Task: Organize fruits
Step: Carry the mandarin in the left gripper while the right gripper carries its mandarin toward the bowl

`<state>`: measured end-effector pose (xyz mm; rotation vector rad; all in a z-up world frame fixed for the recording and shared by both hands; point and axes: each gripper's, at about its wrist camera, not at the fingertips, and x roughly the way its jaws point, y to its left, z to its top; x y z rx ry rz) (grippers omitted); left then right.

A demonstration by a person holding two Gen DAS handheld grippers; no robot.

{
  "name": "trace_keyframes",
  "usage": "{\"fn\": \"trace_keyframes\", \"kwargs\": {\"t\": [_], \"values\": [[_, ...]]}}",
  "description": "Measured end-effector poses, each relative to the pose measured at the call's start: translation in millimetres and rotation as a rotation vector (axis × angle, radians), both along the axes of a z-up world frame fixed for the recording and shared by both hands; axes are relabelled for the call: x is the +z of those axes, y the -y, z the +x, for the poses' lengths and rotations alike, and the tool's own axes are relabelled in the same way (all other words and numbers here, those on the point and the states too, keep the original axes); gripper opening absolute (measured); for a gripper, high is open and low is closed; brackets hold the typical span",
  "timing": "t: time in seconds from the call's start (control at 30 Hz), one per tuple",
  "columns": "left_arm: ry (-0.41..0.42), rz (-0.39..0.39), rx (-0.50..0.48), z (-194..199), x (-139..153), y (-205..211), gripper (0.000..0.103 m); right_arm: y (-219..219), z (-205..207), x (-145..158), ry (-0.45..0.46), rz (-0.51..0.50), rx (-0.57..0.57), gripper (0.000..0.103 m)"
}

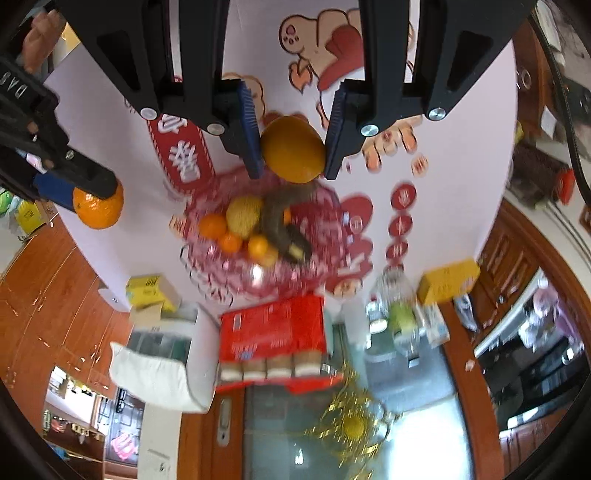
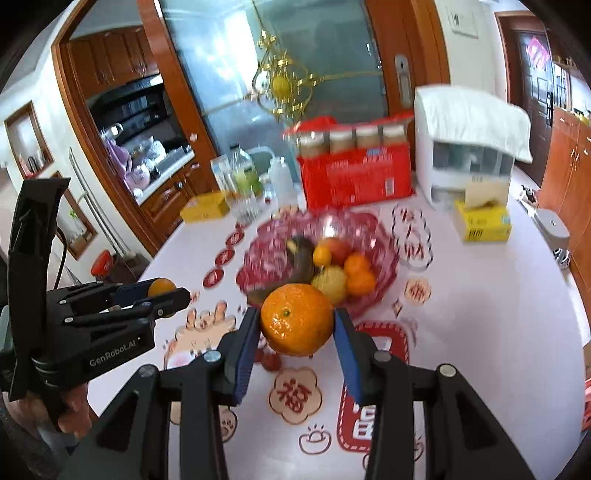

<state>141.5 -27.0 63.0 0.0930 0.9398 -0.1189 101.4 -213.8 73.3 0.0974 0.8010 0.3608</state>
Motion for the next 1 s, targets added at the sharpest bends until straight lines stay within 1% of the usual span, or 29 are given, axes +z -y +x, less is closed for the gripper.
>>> {"fn": "trace_keyframes", "kwargs": {"t": [0.13,0.27,0.33,0.43,0.53,0.6,0.7,0.9,1.0], "values": [[0.024,0.002,-0.020,18,36,2,0.032,11,19,33,0.006,0.033,-0.001,0.041],[0.037,0.013,-0.031,40,59,4,0.032,20,39,59,0.015,0.034,-0.020,0.041],[0.038,0.039,-0.038,55,69,7,0.032,24,52,70,0.024,0.022,-0.039,0.041],[0.031,0.074,-0.040,78,76,12,0.032,27,68,78,0.024,0.017,-0.056,0.041],[0.027,0.080,-0.038,100,75,12,0.032,24,85,76,0.019,0.016,-0.065,0.041],[0.010,0.077,-0.036,117,67,13,0.032,21,97,67,0.003,0.019,-0.068,0.041],[-0.023,0.075,-0.045,139,43,16,0.032,13,116,45,-0.038,0.013,-0.076,0.041],[-0.118,0.076,-0.080,172,-28,26,0.032,0,150,-20,-0.137,-0.016,-0.106,0.041],[-0.137,0.080,-0.100,184,-58,31,0.032,-3,164,-53,-0.194,-0.033,-0.114,0.041]]}}
